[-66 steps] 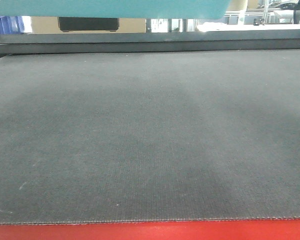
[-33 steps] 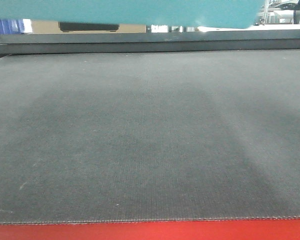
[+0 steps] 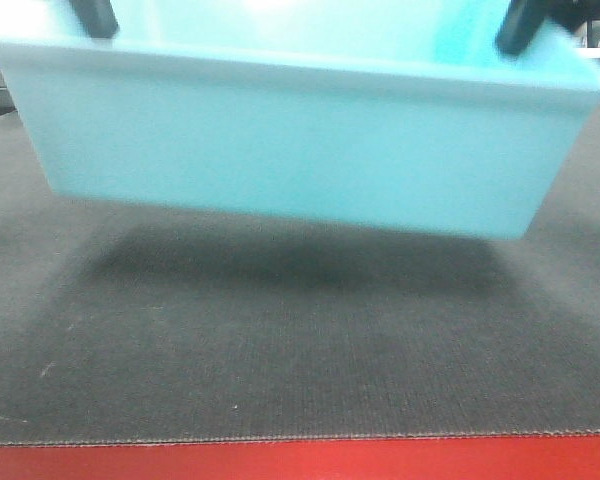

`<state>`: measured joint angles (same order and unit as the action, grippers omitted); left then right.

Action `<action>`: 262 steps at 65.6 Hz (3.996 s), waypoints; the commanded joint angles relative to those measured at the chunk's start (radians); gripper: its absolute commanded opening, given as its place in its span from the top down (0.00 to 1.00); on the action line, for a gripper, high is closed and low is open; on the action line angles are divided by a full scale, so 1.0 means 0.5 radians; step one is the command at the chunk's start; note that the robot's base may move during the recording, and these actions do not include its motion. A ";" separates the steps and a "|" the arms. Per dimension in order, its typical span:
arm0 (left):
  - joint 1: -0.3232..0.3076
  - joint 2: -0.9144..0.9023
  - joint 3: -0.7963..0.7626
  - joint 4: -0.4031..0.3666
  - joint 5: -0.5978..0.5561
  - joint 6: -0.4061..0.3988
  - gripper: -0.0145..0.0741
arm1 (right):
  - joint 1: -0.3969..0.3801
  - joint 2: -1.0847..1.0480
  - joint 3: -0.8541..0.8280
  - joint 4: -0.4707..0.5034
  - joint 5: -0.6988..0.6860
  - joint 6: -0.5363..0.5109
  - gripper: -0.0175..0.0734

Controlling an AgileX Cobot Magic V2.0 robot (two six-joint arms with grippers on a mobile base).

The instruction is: Fetch blue bin and place on conveyor start

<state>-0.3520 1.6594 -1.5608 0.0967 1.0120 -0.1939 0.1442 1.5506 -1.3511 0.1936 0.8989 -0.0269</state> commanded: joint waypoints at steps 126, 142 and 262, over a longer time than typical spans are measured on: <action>0.697 -1.687 1.939 -0.078 -1.181 0.335 0.96 | -0.427 -1.249 1.533 -0.267 -1.022 -0.040 0.98; 0.697 -2.208 2.216 -0.078 -1.448 0.335 0.96 | -0.427 -1.971 1.867 -0.278 -1.110 -0.040 0.98; 0.785 -3.319 3.122 -0.316 -1.912 0.449 0.96 | -0.427 -2.945 1.867 -0.278 -1.139 -0.040 0.98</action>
<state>0.0393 0.0070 -0.0436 -0.0511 0.1414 0.0268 -0.0668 0.0800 -0.4178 0.0644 0.3524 -0.0400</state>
